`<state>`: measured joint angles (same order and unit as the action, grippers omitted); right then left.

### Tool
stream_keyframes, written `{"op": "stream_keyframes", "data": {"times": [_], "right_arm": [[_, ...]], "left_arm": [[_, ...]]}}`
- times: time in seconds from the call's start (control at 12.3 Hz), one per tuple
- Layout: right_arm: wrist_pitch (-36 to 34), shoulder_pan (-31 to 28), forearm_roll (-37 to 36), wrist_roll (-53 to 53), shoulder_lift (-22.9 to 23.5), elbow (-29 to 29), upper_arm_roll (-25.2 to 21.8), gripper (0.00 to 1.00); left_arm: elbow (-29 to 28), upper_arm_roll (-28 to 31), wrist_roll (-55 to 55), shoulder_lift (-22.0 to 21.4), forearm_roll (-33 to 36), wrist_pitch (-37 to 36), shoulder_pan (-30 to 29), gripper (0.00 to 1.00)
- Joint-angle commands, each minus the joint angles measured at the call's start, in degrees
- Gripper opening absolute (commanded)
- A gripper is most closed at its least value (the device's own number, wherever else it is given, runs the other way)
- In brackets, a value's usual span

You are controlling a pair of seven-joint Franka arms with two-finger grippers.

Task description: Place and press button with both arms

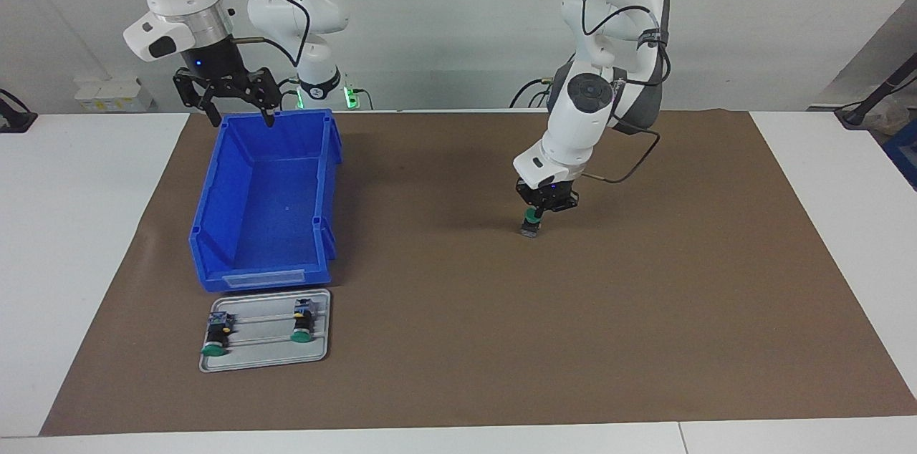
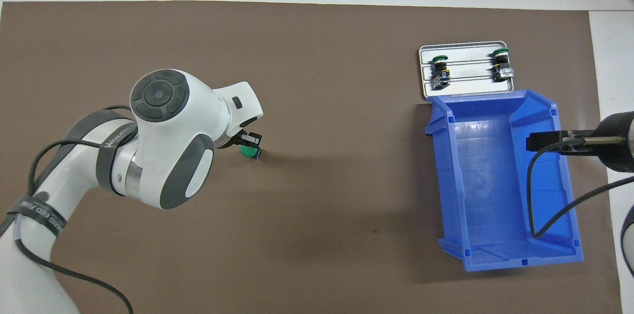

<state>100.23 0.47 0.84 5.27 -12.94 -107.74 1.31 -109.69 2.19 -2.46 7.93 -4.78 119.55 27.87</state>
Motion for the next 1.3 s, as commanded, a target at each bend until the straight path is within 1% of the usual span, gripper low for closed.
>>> {"op": "stream_keyframes", "data": {"times": [0.0, 0.33, 0.41, 0.57, 0.65, 0.81, 0.9, 1.14, 1.22], "right_arm": [[-0.65, -0.3, 1.1, 0.61, -0.42, 0.25, 0.18, 0.99], [-0.65, -0.3, 1.1, 0.61, -0.42, 0.25, 0.18, 0.99], [-0.65, -0.3, 1.1, 0.61, -0.42, 0.25, 0.1, 0.99], [-0.65, -0.3, 1.1, 0.61, -0.42, 0.25, 0.18, 0.99], [-0.65, -0.3, 1.1, 0.61, -0.42, 0.25, 0.18, 0.99], [-0.82, -0.91, 1.1, 0.61, -1.03, 0.25, -0.25, 0.99], [-0.74, -1.17, 1.1, 0.61, -1.65, 0.25, -0.69, 0.99], [-0.74, -1.61, 1.1, 0.61, -1.65, 0.43, -1.31, 0.99], [-0.82, -2.14, 1.1, 0.27, -1.74, 0.34, -1.83, 0.99]], "left_arm": [[-0.35, 0.36, 0.0, -3.61, 1.0, -4.92, -3.25, 1.0], [-0.08, 0.36, 0.52, -5.2, 1.0, -6.25, -10.37, 1.0], [0.01, 0.36, 2.61, -5.47, 1.0, -6.25, -12.21, 1.0], [0.97, 0.53, 6.84, -6.6, 1.0, -6.69, -13.8, 1.0], [2.36, 0.53, 7.11, -7.13, 1.0, -7.74, -15.29, 1.0], [7.62, 0.53, 10.87, -6.7, 2.66, -11.51, -16.88, 1.0], [10.35, 0.53, 11.77, -6.7, 2.85, -13.36, -18.63, 1.0], [20.97, 0.62, 13.53, -5.82, 2.85, -24.67, -21.8, 1.0], [23.62, 0.62, 13.53, -4.95, 2.85, -28.54, -22.85, 1.0]]}}
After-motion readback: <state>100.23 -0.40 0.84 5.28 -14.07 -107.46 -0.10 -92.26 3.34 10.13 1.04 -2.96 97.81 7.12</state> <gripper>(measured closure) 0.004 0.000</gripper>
